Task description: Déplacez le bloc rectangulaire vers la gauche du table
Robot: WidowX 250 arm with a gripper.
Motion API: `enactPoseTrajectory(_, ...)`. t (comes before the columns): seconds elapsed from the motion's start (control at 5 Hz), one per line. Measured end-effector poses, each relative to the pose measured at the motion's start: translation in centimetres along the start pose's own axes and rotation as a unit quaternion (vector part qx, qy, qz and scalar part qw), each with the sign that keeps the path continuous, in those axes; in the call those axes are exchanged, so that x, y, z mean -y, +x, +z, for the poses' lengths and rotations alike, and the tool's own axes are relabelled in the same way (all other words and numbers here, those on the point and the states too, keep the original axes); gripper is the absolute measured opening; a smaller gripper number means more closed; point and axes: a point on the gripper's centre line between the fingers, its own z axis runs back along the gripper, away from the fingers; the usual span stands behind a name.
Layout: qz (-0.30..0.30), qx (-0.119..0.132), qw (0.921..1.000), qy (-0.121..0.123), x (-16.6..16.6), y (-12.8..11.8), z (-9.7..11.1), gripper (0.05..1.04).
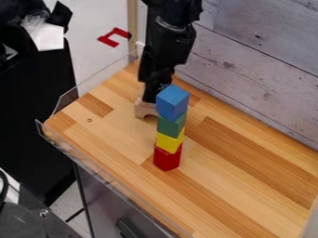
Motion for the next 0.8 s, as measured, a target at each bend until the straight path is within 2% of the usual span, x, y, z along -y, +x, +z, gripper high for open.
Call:
enactPoseTrajectory(0.2,0.025,0.005,0.9996,-0.011,-0.8,-0.6,-0.9,0.998)
enactPoseTrajectory(0.4,0.034,0.017,0.9993,-0.001,-1.5,-0.6,-1.0,0.998)
enactPoseTrajectory(0.6,0.034,0.011,0.9993,-0.011,-1.4,-0.4,-2.1,0.998)
enactPoseTrajectory(0.8,0.038,0.006,0.9991,-0.017,-1.2,-0.3,-2.5,0.945)
